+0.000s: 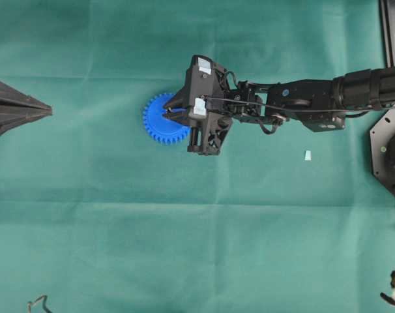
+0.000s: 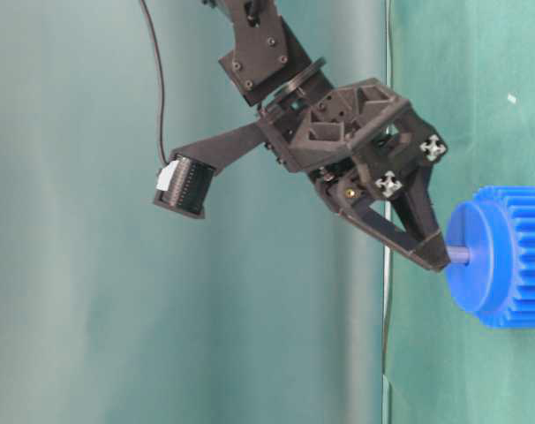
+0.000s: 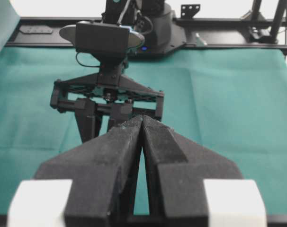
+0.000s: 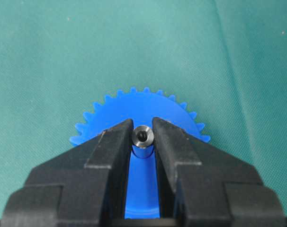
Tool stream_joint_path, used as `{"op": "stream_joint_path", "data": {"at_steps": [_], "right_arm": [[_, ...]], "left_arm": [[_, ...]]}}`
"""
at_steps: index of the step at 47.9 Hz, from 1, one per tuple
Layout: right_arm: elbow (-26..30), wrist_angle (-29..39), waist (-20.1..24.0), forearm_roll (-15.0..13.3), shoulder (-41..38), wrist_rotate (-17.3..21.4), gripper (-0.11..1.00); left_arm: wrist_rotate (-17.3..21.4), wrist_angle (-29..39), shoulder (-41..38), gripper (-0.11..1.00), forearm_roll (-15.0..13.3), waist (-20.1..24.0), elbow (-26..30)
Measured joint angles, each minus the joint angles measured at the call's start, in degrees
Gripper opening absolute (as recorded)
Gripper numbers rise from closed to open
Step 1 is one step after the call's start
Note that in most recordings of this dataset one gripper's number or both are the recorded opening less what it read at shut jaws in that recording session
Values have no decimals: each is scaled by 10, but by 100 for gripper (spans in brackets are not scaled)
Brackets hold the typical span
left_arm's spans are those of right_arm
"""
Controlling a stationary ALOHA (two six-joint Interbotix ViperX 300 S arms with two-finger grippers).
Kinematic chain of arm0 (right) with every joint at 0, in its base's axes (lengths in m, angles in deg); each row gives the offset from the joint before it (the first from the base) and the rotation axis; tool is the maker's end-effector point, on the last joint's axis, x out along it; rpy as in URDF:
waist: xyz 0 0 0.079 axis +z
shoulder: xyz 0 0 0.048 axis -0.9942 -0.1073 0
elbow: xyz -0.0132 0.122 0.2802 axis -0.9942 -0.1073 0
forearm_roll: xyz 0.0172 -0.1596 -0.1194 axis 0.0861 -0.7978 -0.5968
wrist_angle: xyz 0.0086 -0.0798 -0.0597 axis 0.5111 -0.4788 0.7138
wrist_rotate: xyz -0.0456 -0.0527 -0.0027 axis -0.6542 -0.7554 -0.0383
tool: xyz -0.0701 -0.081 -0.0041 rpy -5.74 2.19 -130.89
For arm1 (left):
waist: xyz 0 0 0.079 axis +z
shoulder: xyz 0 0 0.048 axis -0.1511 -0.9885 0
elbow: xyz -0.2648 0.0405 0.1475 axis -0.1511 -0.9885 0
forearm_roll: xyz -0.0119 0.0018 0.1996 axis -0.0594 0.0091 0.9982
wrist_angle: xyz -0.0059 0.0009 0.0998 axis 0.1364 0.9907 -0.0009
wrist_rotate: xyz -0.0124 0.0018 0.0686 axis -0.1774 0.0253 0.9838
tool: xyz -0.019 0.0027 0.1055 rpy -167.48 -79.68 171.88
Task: Insert the shaft into the center hole of the gear.
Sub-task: 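Align and lower the shaft into the gear's center hole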
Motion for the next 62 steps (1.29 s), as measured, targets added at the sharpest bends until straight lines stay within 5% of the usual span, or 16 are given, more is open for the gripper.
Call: {"op": "stream_joint_path", "data": {"at_steps": [54, 57, 62], "right_arm": [[1, -11, 0, 0, -27, -4, 18], [1, -11, 0, -1, -27, -4, 28], [2, -11, 0, -1, -28, -4, 61]], "left_arm": [[0, 1, 1, 0, 0, 1, 1], [0, 1, 0, 0, 0, 1, 0], [-1, 1, 0, 0, 0, 0, 0]]}}
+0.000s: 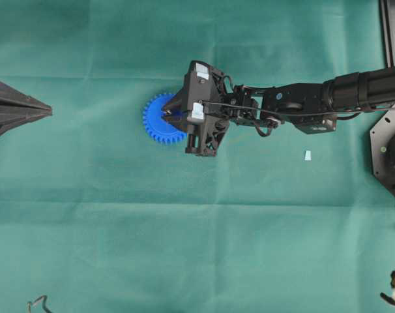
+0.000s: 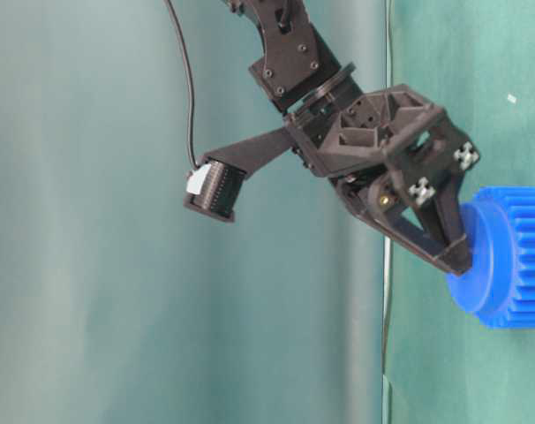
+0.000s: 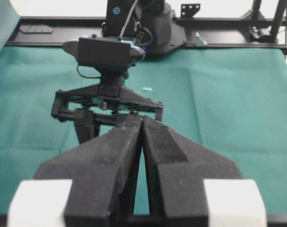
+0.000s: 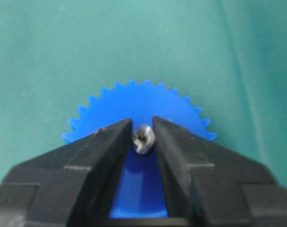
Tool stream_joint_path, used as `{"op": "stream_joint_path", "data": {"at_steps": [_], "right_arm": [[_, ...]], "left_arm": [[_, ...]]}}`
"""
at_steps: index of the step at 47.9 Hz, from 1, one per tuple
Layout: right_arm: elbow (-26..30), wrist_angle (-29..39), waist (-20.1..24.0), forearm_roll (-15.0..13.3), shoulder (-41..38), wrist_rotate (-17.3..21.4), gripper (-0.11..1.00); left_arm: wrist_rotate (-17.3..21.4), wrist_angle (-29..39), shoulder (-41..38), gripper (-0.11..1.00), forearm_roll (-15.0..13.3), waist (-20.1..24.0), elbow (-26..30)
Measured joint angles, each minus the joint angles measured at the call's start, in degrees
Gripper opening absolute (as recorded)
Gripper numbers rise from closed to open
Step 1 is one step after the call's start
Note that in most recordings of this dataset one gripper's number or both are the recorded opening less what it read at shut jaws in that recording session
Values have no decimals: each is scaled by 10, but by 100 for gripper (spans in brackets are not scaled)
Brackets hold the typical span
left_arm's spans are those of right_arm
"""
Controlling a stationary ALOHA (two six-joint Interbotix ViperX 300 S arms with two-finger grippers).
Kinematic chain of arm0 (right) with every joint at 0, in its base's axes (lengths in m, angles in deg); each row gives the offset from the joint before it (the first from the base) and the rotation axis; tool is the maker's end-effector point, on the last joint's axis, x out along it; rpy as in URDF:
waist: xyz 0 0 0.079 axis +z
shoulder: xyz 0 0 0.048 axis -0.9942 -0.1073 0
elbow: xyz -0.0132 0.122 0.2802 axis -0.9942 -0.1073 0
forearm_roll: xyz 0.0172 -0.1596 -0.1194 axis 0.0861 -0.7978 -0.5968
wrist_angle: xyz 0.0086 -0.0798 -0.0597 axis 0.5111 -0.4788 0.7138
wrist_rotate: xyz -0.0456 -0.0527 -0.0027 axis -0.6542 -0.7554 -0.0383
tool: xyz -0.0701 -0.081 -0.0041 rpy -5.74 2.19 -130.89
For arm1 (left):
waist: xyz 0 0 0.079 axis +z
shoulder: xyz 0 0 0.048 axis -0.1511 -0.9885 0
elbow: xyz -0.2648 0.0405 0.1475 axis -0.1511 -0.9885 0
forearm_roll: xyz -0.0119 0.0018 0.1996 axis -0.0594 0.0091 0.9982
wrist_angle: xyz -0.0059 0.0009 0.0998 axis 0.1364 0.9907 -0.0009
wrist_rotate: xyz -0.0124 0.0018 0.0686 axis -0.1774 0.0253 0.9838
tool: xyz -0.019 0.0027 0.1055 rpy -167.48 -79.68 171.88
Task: Insert the shaft into the center hole of the gear.
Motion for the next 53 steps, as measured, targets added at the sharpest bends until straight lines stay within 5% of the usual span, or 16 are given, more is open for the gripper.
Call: {"op": "stream_joint_path", "data": {"at_steps": [8, 24, 53], "right_arm": [[1, -2, -3, 0, 0, 2, 94], [1, 13, -3, 0, 17, -3, 90], [-33, 42, 0, -18, 188, -5, 90]], "left_arm": [[1, 0, 1, 0, 0, 0, 1], [1, 0, 1, 0, 0, 0, 0], [1, 0, 0, 0, 0, 0, 1]]}}
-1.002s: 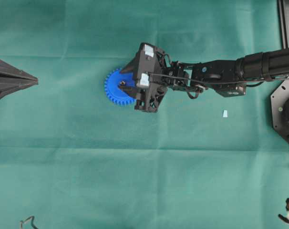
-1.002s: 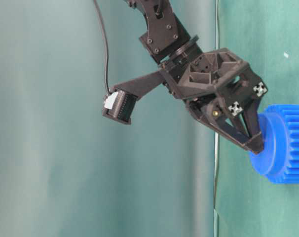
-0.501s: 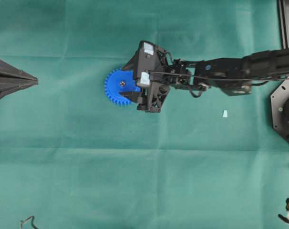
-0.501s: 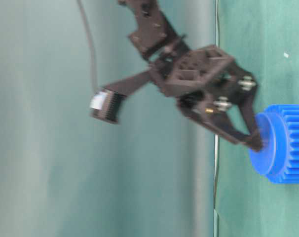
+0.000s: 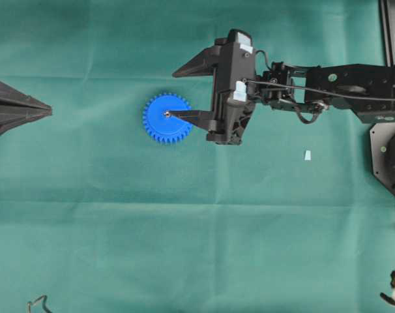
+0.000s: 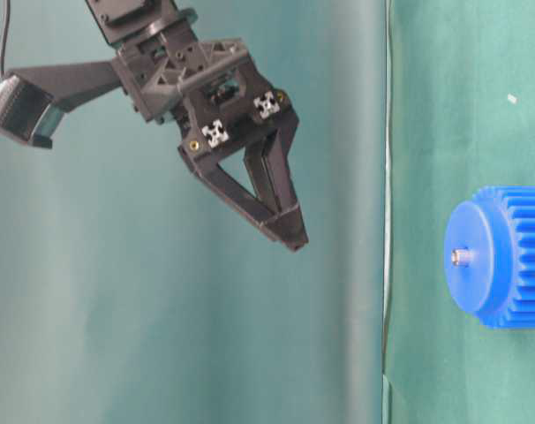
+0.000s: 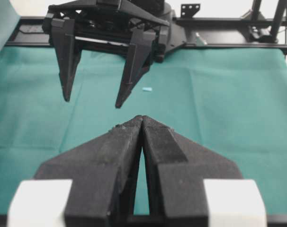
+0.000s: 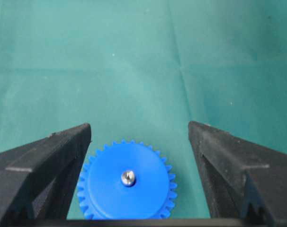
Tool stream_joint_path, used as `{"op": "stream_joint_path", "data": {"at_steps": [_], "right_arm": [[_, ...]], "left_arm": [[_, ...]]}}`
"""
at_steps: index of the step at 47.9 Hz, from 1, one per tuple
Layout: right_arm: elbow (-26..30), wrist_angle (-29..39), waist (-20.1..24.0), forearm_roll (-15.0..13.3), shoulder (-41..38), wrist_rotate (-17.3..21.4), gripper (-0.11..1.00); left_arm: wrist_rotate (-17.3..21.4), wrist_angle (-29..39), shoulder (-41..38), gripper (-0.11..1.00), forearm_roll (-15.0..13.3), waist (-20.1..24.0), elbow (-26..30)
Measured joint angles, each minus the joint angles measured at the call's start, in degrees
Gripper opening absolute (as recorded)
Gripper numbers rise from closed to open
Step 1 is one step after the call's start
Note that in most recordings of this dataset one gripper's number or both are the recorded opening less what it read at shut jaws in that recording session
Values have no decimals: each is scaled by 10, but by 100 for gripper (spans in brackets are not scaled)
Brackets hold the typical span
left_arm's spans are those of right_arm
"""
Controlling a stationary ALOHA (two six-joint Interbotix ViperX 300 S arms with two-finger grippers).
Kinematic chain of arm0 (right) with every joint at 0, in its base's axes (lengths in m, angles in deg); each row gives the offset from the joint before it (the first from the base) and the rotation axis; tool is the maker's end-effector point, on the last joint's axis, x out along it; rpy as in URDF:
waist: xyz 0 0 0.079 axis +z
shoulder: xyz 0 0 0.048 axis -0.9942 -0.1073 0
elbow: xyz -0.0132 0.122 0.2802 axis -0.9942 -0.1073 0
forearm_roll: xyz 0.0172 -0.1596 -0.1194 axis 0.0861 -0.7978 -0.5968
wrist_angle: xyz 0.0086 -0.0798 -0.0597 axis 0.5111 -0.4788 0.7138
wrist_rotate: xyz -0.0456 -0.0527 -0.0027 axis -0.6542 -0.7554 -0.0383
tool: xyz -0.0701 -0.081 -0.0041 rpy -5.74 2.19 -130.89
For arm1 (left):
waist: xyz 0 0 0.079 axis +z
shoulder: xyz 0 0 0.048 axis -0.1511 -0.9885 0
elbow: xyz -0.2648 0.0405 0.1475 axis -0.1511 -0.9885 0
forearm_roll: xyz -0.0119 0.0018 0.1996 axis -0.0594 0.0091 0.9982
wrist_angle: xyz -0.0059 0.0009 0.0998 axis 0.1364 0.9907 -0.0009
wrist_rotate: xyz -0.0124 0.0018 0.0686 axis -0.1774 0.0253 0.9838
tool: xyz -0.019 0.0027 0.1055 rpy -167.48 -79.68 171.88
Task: Insert the shaft into the center hole of the gear.
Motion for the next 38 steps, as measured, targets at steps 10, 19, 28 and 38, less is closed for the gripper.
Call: {"op": "stream_joint_path", "data": {"at_steps": [10, 19, 28, 38], "right_arm": [[-16, -4, 0, -1, 17, 0, 90], [-57, -4, 0, -1, 73, 1, 90], [-122, -9, 0, 3, 161, 5, 90], [-189, -9, 1, 9, 275, 6, 90]], "left_arm": [[0, 0, 0, 0, 0, 1, -1], [0, 2, 1, 0, 0, 1, 0], [0, 2, 0, 0, 0, 1, 0], [0, 3, 0, 0, 0, 0, -1]]}}
